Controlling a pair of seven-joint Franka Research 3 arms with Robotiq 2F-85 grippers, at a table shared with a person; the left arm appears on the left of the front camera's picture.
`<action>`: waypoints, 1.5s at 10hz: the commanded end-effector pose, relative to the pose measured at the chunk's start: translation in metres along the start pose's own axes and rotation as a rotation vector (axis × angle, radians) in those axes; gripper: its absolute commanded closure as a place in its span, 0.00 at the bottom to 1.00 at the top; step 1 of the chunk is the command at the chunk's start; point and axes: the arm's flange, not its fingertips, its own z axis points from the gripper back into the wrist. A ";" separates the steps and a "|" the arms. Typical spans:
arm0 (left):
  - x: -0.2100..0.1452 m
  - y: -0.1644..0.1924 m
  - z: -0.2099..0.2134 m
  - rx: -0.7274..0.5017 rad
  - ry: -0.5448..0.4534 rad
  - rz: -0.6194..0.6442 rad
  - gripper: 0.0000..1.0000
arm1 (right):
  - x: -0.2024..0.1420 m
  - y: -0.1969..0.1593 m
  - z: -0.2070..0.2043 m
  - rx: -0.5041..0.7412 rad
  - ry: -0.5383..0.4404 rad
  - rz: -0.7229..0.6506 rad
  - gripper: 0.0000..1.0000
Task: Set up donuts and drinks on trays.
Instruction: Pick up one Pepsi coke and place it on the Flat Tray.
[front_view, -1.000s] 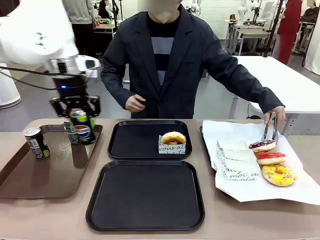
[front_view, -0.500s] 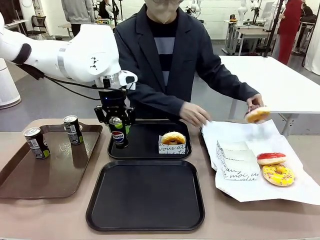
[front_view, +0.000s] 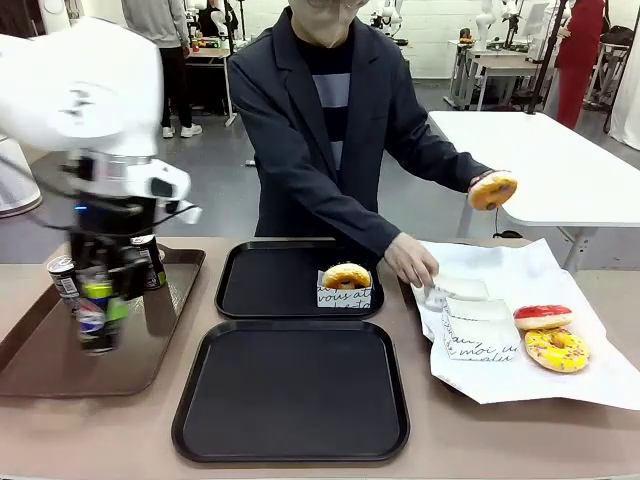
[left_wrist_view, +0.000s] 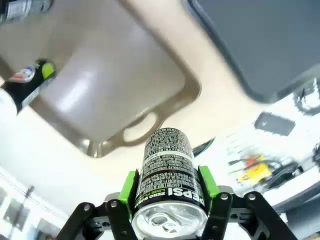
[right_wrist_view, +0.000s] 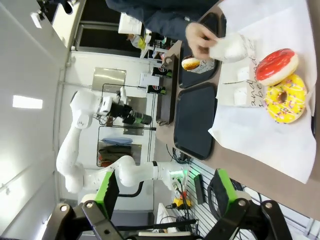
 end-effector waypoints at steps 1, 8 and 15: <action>-0.016 0.009 0.000 0.023 -0.090 -0.016 0.41 | 0.002 0.000 0.001 0.022 -0.012 0.018 0.00; -0.015 0.012 0.000 0.013 -0.102 0.021 0.41 | 0.002 0.000 0.001 0.022 -0.012 0.018 0.00; 0.088 -0.012 0.010 0.059 -0.185 0.081 0.41 | 0.002 0.000 0.001 0.022 -0.012 0.018 0.00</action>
